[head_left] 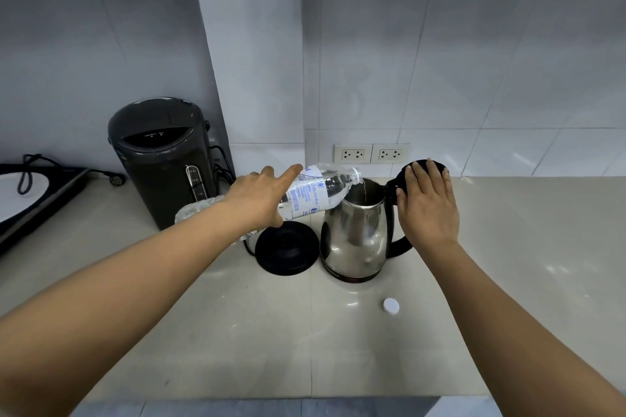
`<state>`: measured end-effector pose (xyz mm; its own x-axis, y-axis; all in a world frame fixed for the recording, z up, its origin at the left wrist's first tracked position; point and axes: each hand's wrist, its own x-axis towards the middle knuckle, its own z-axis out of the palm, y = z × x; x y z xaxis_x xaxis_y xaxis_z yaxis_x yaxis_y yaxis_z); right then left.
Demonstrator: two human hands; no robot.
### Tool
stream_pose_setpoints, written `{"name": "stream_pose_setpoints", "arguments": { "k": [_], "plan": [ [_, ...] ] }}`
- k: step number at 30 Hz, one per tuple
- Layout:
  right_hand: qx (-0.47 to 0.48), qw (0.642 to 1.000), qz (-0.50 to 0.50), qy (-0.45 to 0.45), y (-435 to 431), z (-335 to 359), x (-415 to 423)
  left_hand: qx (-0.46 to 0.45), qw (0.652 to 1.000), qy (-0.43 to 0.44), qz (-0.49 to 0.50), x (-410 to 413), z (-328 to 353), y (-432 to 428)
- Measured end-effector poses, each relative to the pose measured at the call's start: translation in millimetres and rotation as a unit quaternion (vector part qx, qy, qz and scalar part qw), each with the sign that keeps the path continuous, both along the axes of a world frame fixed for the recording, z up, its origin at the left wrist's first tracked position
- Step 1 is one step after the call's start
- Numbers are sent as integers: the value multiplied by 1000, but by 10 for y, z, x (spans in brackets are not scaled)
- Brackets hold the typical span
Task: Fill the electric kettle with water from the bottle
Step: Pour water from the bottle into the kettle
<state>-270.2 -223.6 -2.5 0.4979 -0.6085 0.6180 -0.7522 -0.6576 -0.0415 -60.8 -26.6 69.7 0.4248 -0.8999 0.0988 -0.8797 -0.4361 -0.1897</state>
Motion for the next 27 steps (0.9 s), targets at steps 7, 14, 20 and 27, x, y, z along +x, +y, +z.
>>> {"name": "stream_pose_setpoints", "arguments": {
  "k": [7, 14, 20, 27],
  "plan": [
    [0, 1000, -1, -1, -2, 3, 4, 5, 1000, 2, 2, 4, 10, -12],
    [3, 1000, -3, 3, -5, 2, 6, 5, 1000, 5, 2, 12, 24, -9],
    [3, 1000, -4, 4, 3, 10, 5, 7, 1000, 6, 4, 8, 37, -18],
    [4, 1000, 0, -1, 9, 10, -3, 2, 1000, -4, -3, 5, 26, -15]
  ]
}}
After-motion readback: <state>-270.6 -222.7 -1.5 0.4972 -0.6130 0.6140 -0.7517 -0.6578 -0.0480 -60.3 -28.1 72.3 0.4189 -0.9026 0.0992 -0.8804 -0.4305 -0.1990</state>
